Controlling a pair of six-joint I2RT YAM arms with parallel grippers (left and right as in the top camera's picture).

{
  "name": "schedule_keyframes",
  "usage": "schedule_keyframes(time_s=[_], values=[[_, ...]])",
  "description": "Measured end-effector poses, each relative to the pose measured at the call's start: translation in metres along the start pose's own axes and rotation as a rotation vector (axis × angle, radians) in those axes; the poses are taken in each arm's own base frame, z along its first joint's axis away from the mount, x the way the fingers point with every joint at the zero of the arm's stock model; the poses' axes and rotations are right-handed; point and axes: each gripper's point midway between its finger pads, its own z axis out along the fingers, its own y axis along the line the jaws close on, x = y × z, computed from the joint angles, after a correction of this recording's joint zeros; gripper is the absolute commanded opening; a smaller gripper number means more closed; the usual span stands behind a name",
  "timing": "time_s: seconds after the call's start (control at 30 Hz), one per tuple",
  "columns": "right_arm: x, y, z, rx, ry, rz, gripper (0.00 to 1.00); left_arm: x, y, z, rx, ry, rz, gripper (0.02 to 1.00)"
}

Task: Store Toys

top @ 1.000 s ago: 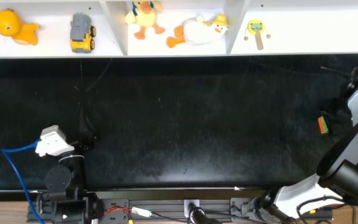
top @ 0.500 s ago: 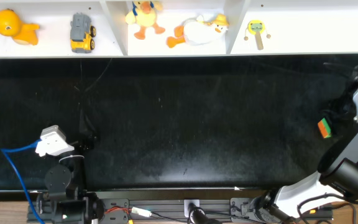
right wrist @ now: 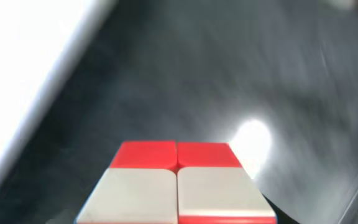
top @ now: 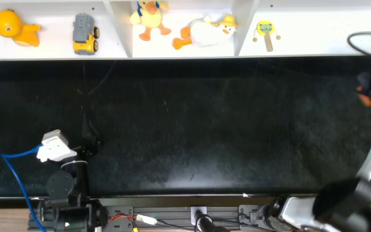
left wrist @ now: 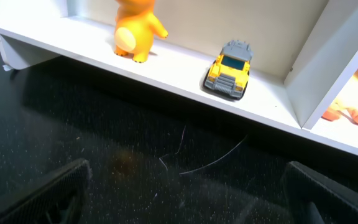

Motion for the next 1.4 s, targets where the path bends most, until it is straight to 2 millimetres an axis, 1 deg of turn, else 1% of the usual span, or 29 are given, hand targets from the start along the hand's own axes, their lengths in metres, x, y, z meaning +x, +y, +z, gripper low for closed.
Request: schedule_keyframes(time_s=[0.1, 0.17, 0.23, 0.33, 0.43, 0.5, 0.6, 0.7, 0.77, 0.83, 0.9, 1.03, 1.13, 1.3, 1.4], values=[[-0.030, 0.020, -0.017, -0.122, -0.170, -0.087, 0.045, 0.000, 0.000, 0.000, 0.000, 0.000, 0.000, 0.998], [-0.039, 0.028, -0.015, -0.157, -0.222, -0.156, 0.040, 0.000, 0.000, 0.000, 0.000, 0.000, 0.000, 0.998], [-0.038, 0.033, -0.007, -0.170, -0.218, -0.204, 0.053, 0.000, 0.000, 0.000, 0.000, 0.000, 0.000, 0.996], [-0.033, 0.042, 0.003, -0.210, -0.207, -0.261, 0.047, 0.000, 0.000, 0.000, 0.000, 0.000, 0.000, 0.998], [-0.042, 0.059, -0.001, -0.290, -0.257, -0.324, 0.047, 0.000, 0.000, 0.000, 0.000, 0.000, 0.000, 0.998], [-0.044, 0.069, -0.005, -0.327, -0.280, -0.361, 0.047, 0.000, 0.000, 0.000, 0.000, 0.000, 0.000, 0.998], [-0.040, 0.080, -0.007, -0.360, -0.292, -0.426, 0.047, 0.000, 0.000, 0.000, 0.000, 0.000, 0.000, 0.998], [-0.047, 0.099, -0.008, -0.404, -0.389, -0.484, 0.047, 0.000, 0.000, 0.000, 0.000, 0.000, 0.000, 0.998], [-0.050, 0.109, -0.002, -0.435, -0.475, -0.509, 0.051, 0.000, 0.000, 0.000, 0.000, 0.000, 0.000, 0.998], [-0.043, 0.116, 0.012, -0.473, -0.546, -0.529, 0.047, 0.000, 0.000, 0.000, 0.000, 0.000, 0.000, 0.996], [-0.035, 0.121, 0.021, -0.519, -0.631, -0.555, 0.049, 0.000, 0.000, 0.000, 0.000, 0.001, 0.000, 0.998], [-0.032, 0.135, 0.025, -0.608, -0.801, -0.591, 0.047, 0.000, 0.000, 0.000, 0.000, 0.000, 0.000, 0.998], [-0.037, 0.147, 0.027, -0.669, -0.880, -0.590, 0.047, 0.000, 0.000, 0.000, 0.000, 0.000, 0.000, 0.998], [-0.042, 0.158, 0.036, -0.726, -0.984, -0.569, 0.047, 0.000, 0.000, 0.000, 0.000, 0.000, 0.000, 0.998], [-0.037, 0.161, 0.055, -0.738, -0.984, -0.568, 0.047, 0.000, 0.000, 0.000, 0.000, 0.000, 0.000, 0.998]])
